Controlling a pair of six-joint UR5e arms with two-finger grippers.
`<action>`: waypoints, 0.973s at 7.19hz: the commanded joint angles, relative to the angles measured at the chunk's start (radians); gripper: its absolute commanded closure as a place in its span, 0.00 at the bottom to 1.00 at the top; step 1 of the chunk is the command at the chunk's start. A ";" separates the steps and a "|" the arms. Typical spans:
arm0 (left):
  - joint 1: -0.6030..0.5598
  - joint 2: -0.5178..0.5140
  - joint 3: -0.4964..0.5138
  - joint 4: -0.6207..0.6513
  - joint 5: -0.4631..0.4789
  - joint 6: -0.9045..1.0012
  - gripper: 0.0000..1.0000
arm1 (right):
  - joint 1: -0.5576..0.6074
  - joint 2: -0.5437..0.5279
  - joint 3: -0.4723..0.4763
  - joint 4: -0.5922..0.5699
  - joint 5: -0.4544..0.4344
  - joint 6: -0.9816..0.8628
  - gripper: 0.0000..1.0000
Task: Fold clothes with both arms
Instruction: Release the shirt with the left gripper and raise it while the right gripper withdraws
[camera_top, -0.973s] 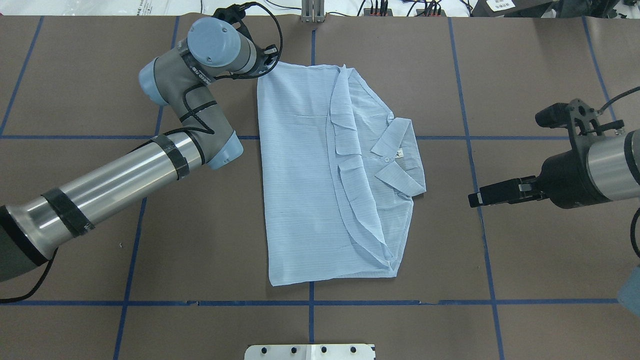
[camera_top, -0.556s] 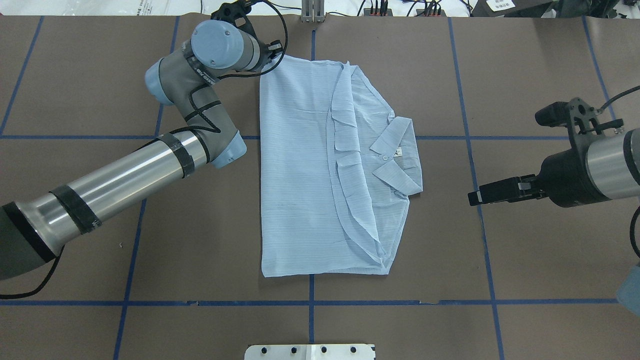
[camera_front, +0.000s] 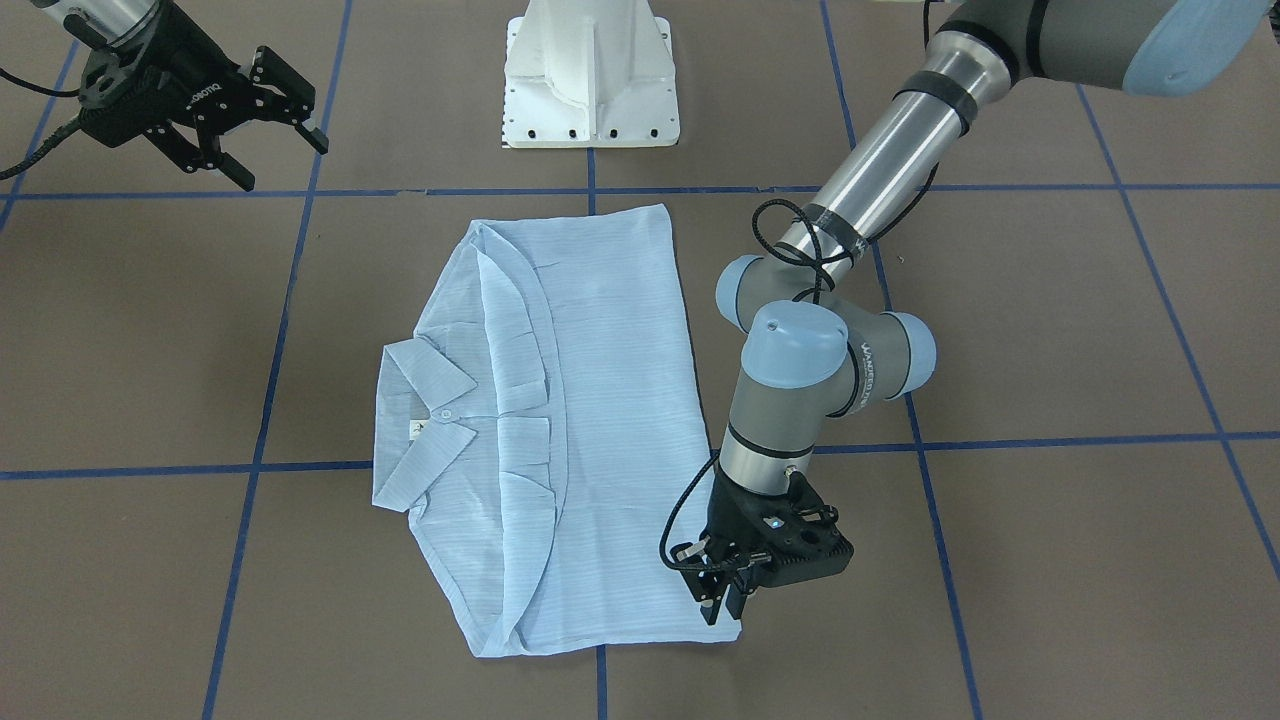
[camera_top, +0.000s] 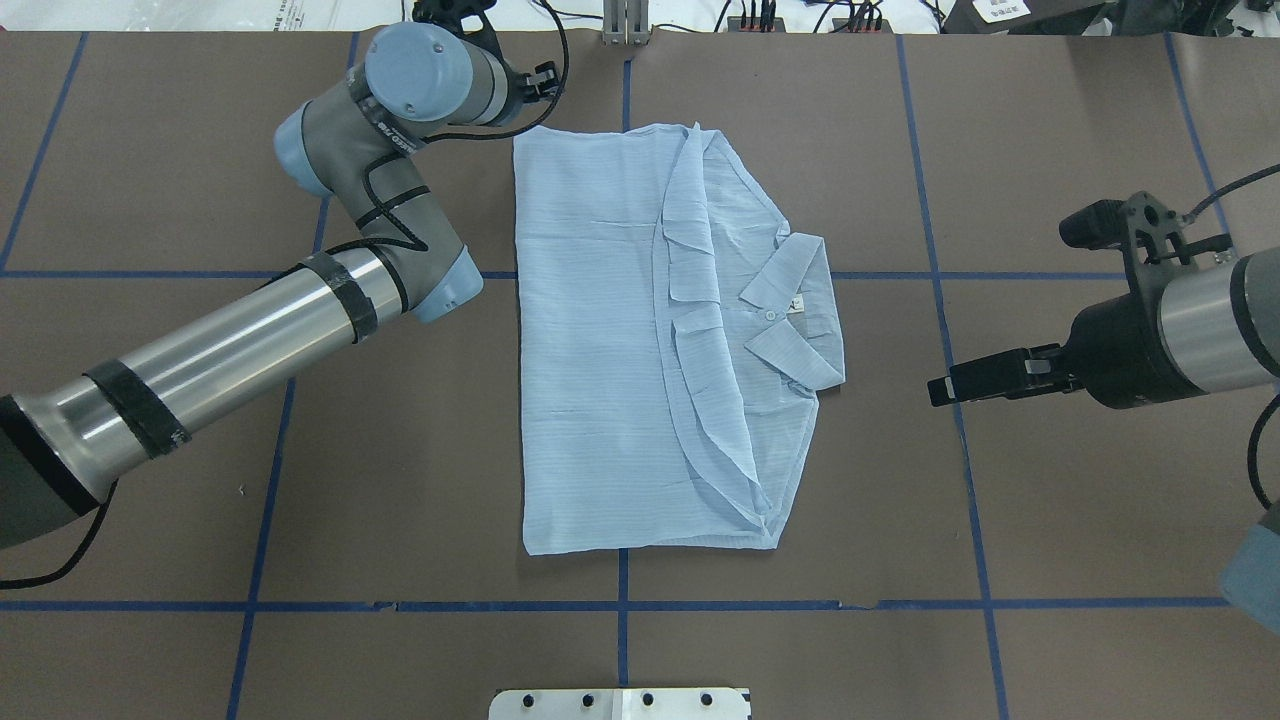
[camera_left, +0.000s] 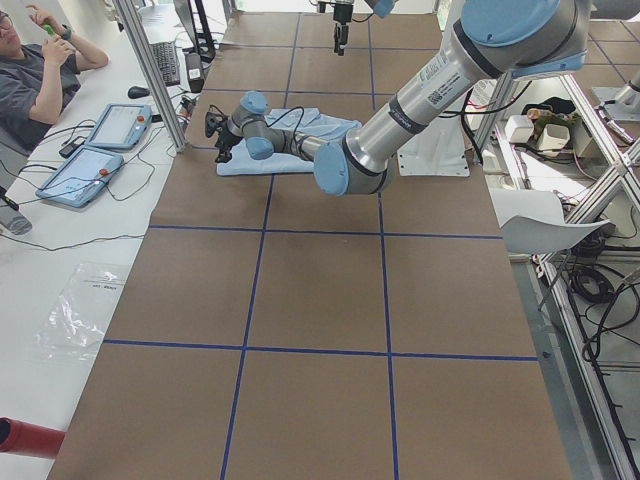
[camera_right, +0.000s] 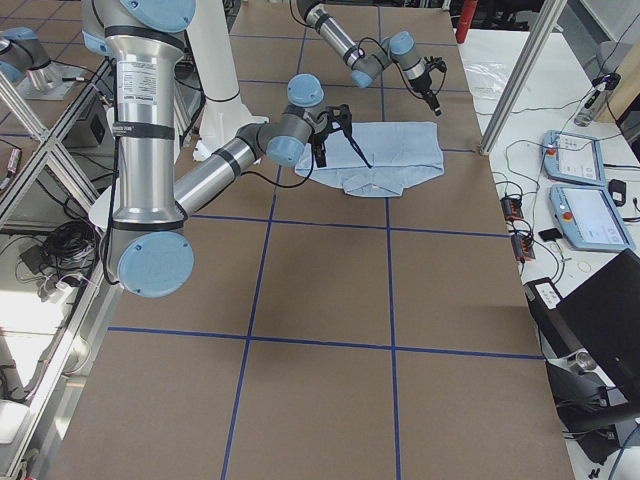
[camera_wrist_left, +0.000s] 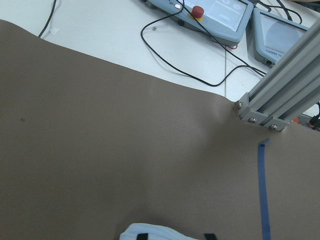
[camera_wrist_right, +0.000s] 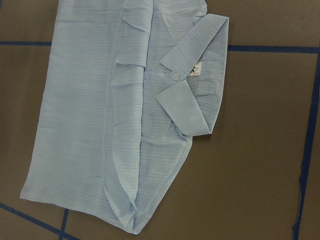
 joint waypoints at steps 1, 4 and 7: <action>-0.036 0.095 -0.169 0.103 -0.132 0.025 0.00 | -0.009 0.029 -0.034 -0.009 -0.037 0.001 0.00; -0.042 0.387 -0.642 0.315 -0.215 0.141 0.00 | -0.193 0.146 -0.149 -0.033 -0.286 0.001 0.00; -0.045 0.528 -0.928 0.439 -0.272 0.151 0.00 | -0.415 0.393 -0.185 -0.409 -0.553 -0.009 0.00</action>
